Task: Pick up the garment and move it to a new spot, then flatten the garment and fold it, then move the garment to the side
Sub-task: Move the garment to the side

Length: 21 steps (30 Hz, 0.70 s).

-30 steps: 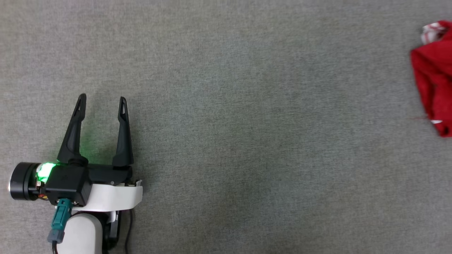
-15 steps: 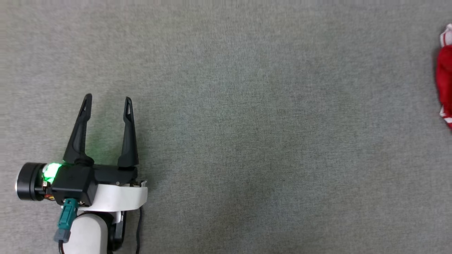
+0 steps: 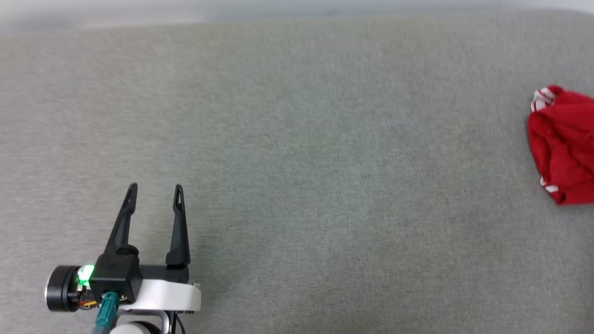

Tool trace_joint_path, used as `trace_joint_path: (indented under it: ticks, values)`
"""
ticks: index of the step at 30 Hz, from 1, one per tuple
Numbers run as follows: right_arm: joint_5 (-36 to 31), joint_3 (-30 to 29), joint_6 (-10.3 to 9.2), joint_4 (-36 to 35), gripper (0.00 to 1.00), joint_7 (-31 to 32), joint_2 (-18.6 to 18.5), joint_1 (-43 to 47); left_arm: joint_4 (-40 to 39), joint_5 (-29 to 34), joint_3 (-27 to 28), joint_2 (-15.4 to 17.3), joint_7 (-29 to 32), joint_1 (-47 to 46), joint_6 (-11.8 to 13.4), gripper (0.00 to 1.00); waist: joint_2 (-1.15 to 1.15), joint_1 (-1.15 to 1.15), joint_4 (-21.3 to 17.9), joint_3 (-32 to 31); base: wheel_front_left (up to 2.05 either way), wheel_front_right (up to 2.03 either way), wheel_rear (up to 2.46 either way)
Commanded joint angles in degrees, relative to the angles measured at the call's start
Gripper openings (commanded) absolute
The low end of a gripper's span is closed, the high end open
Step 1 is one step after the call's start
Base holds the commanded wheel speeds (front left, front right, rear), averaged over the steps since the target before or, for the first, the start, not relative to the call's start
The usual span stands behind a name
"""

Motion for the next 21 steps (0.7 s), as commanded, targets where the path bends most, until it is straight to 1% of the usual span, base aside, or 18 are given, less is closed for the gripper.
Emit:
trace_joint_path:
  ticks: [1,6,12,17,21]
  values:
    - [0.3,0.3,-0.09,-1.7,1.0,-1.4,1.2,1.5,0.5,-0.3,0.1,-0.3,-0.1,0.9,0.1,1.0,0.0,0.0,1.7,-3.1,0.0,0.0,0.0]
    - [-1.9,2.3,-0.1,-9.5,1.0,-8.0,5.7,6.3,1.8,-0.6,0.3,-0.5,-0.1,2.4,-0.2,1.0,0.0,0.0,3.4,-6.3,0.0,0.0,0.0]
    - [-3.0,6.0,-0.09,-15.9,1.0,-12.5,11.5,12.7,3.3,-0.7,0.3,-1.0,-0.1,4.2,-0.4,1.0,0.0,0.0,4.6,-9.7,0.0,0.0,0.0]
    - [-2.1,8.9,-0.09,-17.3,1.0,-14.0,15.2,18.5,4.5,-0.7,0.2,-1.3,-0.1,5.3,-0.6,1.0,0.0,0.0,5.4,-12.1,0.0,0.0,0.0]
    - [-2.7,10.1,-0.09,-16.7,1.0,-14.9,18.2,22.9,5.3,-0.7,0.3,-1.5,-0.1,6.4,-0.6,1.0,0.0,0.0,5.9,-13.9,0.0,0.0,0.0]
